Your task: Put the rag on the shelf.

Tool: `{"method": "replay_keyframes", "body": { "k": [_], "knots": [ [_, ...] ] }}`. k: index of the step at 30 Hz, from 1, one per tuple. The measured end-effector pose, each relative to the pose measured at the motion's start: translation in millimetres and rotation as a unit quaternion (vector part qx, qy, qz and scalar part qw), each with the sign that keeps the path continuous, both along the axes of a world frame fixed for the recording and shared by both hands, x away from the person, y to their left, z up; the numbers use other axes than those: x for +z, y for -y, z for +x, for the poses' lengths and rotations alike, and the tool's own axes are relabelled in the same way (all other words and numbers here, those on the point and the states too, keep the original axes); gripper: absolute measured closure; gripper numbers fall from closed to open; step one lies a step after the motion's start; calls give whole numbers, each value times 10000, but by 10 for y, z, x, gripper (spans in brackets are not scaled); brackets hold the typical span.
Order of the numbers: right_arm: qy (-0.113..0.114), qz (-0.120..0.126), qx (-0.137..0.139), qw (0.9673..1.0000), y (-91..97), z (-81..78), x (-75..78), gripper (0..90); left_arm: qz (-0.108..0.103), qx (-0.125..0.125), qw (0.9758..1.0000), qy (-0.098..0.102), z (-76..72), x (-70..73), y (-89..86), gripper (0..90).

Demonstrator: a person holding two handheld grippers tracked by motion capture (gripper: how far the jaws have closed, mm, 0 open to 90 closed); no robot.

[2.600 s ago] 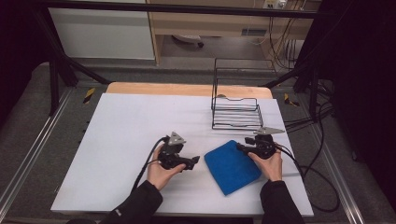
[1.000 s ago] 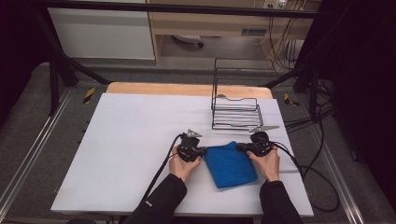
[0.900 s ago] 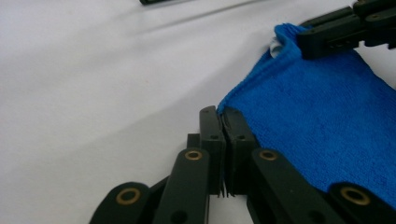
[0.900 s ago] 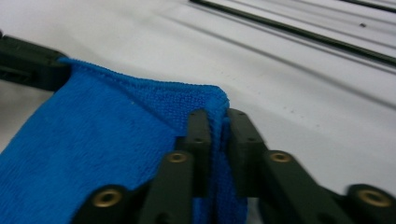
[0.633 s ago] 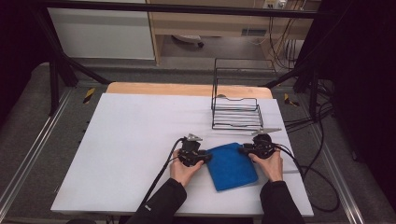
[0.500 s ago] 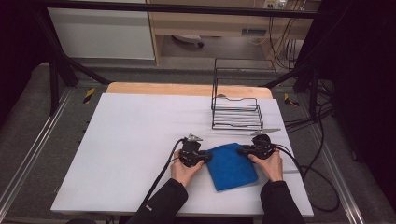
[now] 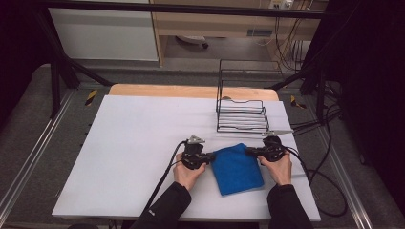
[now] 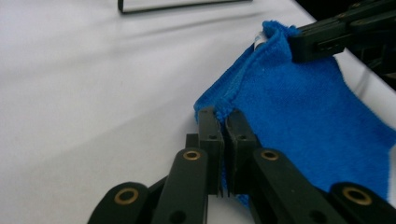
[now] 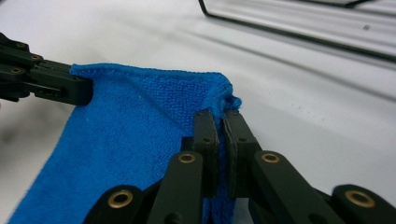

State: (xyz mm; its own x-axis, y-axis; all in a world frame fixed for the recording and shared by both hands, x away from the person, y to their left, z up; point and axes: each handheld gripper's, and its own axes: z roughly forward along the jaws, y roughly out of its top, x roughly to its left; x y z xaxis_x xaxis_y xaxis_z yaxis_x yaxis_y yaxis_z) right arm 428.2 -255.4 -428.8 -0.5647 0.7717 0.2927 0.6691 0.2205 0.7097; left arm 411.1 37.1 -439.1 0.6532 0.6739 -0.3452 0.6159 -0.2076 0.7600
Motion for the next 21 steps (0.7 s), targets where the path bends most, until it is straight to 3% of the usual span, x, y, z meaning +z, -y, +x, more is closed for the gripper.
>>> {"method": "replay_keyframes", "body": {
  "k": [1, 3, 7, 13, 17, 21],
  "knots": [
    [88, 24, -21, 10000, 1, -28, 40, 859, 26, 17, 9998, 175, -18, 38, 0, 868],
    [410, 90, -47, 9991, 10, -111, 153, 859, -42, -29, 9996, 266, -50, 107, -3, 868],
    [631, 205, -106, 9977, 29, -191, 244, 859, -175, -93, 9986, 485, -95, 235, -25, 868],
    [1026, 267, -208, 9941, 27, -323, 360, 861, -200, -170, 9962, 833, -142, 402, -23, 868],
    [1284, 346, -298, 9907, 51, -399, 438, 862, -261, -242, 9944, 991, -162, 518, -18, 868],
    [1640, 414, -408, 9848, 60, -474, 535, 862, -275, -238, 9915, 1247, -190, 641, -3, 868]
  ]
}}
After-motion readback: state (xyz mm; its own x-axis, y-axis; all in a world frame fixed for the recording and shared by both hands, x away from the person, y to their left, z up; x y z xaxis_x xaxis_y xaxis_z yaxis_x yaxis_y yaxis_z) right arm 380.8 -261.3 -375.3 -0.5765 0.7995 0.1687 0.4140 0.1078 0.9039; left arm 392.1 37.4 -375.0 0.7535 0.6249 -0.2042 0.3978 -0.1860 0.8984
